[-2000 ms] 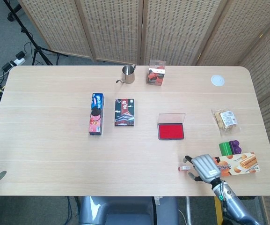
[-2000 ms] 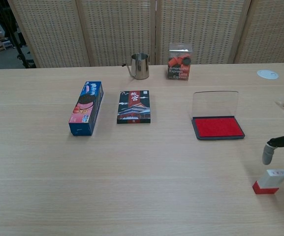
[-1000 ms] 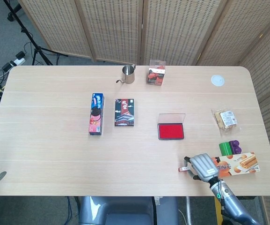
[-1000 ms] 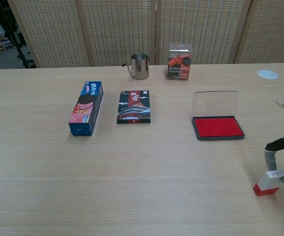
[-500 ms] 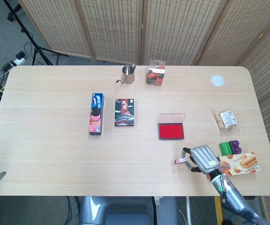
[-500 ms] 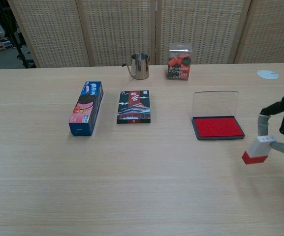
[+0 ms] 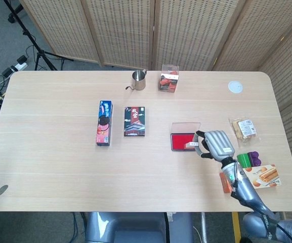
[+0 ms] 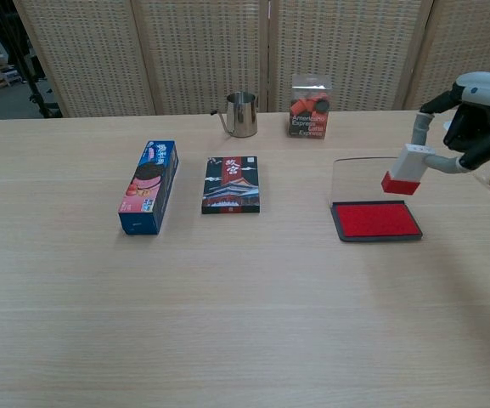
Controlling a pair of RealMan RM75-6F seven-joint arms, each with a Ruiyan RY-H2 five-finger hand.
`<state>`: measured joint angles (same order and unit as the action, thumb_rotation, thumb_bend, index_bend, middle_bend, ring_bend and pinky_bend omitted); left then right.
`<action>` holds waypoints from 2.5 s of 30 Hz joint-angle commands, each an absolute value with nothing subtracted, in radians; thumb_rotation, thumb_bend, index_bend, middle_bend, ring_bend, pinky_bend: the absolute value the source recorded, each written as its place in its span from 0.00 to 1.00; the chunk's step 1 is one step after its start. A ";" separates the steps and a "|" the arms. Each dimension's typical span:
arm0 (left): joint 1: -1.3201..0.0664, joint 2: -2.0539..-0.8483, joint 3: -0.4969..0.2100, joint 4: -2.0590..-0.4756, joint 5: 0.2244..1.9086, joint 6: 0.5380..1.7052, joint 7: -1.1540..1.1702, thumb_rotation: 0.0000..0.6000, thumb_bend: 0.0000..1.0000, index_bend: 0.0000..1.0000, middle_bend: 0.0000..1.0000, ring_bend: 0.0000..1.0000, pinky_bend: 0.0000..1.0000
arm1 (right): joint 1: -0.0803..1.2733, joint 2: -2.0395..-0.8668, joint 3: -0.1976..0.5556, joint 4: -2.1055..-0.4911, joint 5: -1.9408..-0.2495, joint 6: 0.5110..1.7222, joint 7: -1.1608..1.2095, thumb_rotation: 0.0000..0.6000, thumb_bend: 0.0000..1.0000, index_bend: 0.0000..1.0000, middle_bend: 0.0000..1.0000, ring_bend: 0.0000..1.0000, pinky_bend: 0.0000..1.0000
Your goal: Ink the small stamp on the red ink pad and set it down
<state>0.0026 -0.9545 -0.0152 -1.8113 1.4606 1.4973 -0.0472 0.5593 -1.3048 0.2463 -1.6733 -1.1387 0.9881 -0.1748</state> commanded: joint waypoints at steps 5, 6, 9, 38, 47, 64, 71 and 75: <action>-0.010 -0.953 -0.020 -1.810 1.450 1.477 -0.055 1.00 0.00 0.00 0.00 0.00 0.00 | 0.643 -1.439 0.271 -1.524 -1.046 0.966 -0.258 1.00 0.52 0.52 0.96 1.00 1.00; -0.010 -0.952 -0.020 -1.810 1.452 1.478 -0.058 1.00 0.00 0.00 0.00 0.00 0.00 | 0.651 -1.452 0.270 -1.505 -1.038 0.961 -0.267 1.00 0.52 0.52 0.96 1.00 1.00; -0.009 -0.951 -0.021 -1.807 1.454 1.482 -0.068 1.00 0.00 0.00 0.00 0.00 0.00 | 0.669 -1.485 0.267 -1.458 -1.016 0.952 -0.284 1.00 0.52 0.52 0.96 1.00 1.00; -0.019 -0.942 -0.028 -1.806 1.423 1.458 -0.089 1.00 0.00 0.00 0.00 0.00 0.00 | 0.699 -1.593 0.229 -1.282 -0.966 0.901 -0.275 1.00 0.57 0.52 0.96 1.00 1.00; -0.022 -0.943 -0.028 -1.808 1.418 1.451 -0.083 1.00 0.00 0.00 0.00 0.00 0.00 | 0.697 -1.600 0.230 -1.264 -0.973 0.894 -0.243 1.00 0.57 0.52 0.96 1.00 1.00; -0.026 -0.945 -0.026 -1.811 1.417 1.446 -0.076 1.00 0.00 0.00 0.00 0.00 0.00 | 0.697 -1.636 0.211 -1.198 -0.983 0.865 -0.223 1.00 0.57 0.52 0.96 1.00 1.00; -0.025 -0.942 -0.025 -1.811 1.420 1.448 -0.082 1.00 0.00 0.00 0.00 0.00 0.00 | 0.696 -1.636 0.211 -1.194 -0.973 0.858 -0.231 1.00 0.57 0.52 0.96 1.00 1.00; -0.025 -0.941 -0.023 -1.811 1.421 1.447 -0.085 1.00 0.00 0.00 0.00 0.00 0.00 | 0.693 -1.639 0.207 -1.195 -0.980 0.864 -0.232 1.00 0.57 0.52 0.96 1.00 1.00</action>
